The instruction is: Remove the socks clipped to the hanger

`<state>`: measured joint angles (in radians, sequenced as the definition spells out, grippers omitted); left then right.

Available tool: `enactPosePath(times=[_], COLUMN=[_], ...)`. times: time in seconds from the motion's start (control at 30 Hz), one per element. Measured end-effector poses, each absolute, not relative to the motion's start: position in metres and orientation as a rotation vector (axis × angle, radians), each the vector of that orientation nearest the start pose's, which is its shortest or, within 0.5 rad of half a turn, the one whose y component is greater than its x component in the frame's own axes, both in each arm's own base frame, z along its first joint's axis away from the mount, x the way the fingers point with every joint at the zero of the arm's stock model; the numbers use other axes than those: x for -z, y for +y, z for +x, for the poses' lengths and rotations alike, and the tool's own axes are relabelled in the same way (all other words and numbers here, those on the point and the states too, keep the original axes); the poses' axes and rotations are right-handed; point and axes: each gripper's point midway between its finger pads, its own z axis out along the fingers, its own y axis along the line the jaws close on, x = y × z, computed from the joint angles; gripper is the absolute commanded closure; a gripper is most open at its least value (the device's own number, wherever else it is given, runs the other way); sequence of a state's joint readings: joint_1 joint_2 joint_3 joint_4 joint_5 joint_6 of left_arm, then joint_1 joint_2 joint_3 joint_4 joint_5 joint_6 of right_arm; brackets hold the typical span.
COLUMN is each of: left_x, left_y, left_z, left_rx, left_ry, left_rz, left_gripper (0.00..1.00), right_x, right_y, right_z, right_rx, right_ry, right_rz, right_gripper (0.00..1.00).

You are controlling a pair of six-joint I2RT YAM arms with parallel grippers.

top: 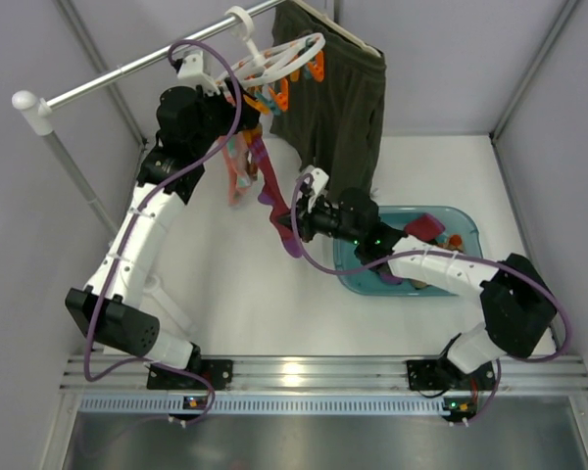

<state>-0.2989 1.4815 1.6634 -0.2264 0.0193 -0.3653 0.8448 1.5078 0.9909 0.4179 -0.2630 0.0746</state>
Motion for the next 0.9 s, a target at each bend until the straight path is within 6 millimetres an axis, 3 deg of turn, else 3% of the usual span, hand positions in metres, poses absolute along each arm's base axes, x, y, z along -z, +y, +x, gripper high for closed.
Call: enactPosePath(times=[0.27, 0.4, 0.57, 0.63, 0.73, 0.9], left_x=[-0.432, -0.437, -0.444, -0.446, -0.446, -0.436], left_y=[-0.160, -0.165, -0.167, -0.167, -0.166, -0.159], left_z=[0.437, 0.433, 0.432, 0.433, 0.434, 0.433], left_rx=[0.534, 0.548, 0.561, 0.562, 0.561, 0.552], left_ry=[1.615, 1.583, 1.544, 1.537, 1.536, 1.547], left_rz=[0.046, 0.103, 0.149, 0.152, 0.140, 0.083], left_gripper=[0.24, 0.32, 0.34, 0.30, 0.12, 0.02], right_x=[-0.252, -0.252, -0.250, -0.249, -0.248, -0.249], right_y=[0.387, 0.389, 0.390, 0.390, 0.390, 0.391], right_z=[0.294, 0.287, 0.281, 0.281, 0.281, 0.290], right_rx=[-1.011, -1.055, -1.074, -1.072, -1.066, -1.032], right_ry=[1.531, 1.538, 1.546, 1.543, 1.543, 1.555], right_rz=[-0.885, -0.932, -0.972, -0.982, -0.988, -0.965], right_gripper=[1.00, 1.00, 1.00, 1.00, 1.00, 1.00])
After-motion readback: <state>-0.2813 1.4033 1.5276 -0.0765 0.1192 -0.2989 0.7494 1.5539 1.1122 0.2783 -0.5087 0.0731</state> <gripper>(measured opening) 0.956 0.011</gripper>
